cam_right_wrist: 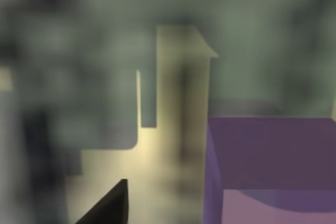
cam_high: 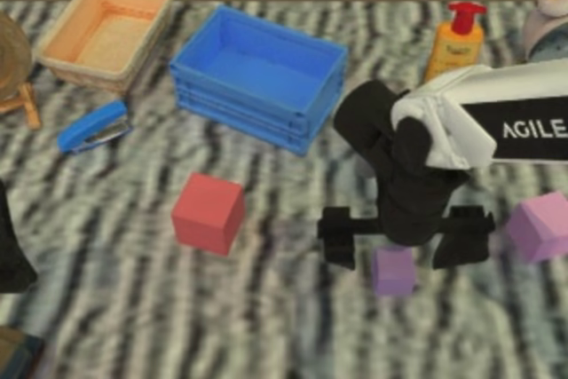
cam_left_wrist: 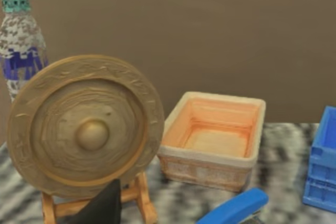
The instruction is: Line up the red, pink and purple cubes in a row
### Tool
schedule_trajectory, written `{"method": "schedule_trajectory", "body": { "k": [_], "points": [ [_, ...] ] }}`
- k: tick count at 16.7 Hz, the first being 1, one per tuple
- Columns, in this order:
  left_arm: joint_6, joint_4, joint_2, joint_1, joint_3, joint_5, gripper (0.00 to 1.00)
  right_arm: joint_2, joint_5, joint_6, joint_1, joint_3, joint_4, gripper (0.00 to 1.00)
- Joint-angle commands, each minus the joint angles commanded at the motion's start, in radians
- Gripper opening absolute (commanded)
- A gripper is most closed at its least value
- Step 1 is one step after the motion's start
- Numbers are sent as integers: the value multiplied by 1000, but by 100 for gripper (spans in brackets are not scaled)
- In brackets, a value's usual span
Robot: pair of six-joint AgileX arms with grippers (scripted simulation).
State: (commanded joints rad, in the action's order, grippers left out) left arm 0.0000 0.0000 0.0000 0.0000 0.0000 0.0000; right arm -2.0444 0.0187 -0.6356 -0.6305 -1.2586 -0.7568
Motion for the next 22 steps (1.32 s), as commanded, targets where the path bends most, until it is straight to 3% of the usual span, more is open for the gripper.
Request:
{"method": "schedule_trajectory", "body": {
  "k": [4, 10, 16, 22],
  "points": [
    [0, 0, 0, 0, 0, 0, 100, 17, 1, -1, -2, -27, -42, 100],
    [0, 0, 0, 0, 0, 0, 100, 110, -1, -1, -10, -131, -244, 100],
    [0, 0, 0, 0, 0, 0, 100, 112, -1, 14, 5, -132, -248, 100],
    [0, 0, 0, 0, 0, 0, 100, 118, -5, 287, 180, -106, -244, 100]
  ]
}}
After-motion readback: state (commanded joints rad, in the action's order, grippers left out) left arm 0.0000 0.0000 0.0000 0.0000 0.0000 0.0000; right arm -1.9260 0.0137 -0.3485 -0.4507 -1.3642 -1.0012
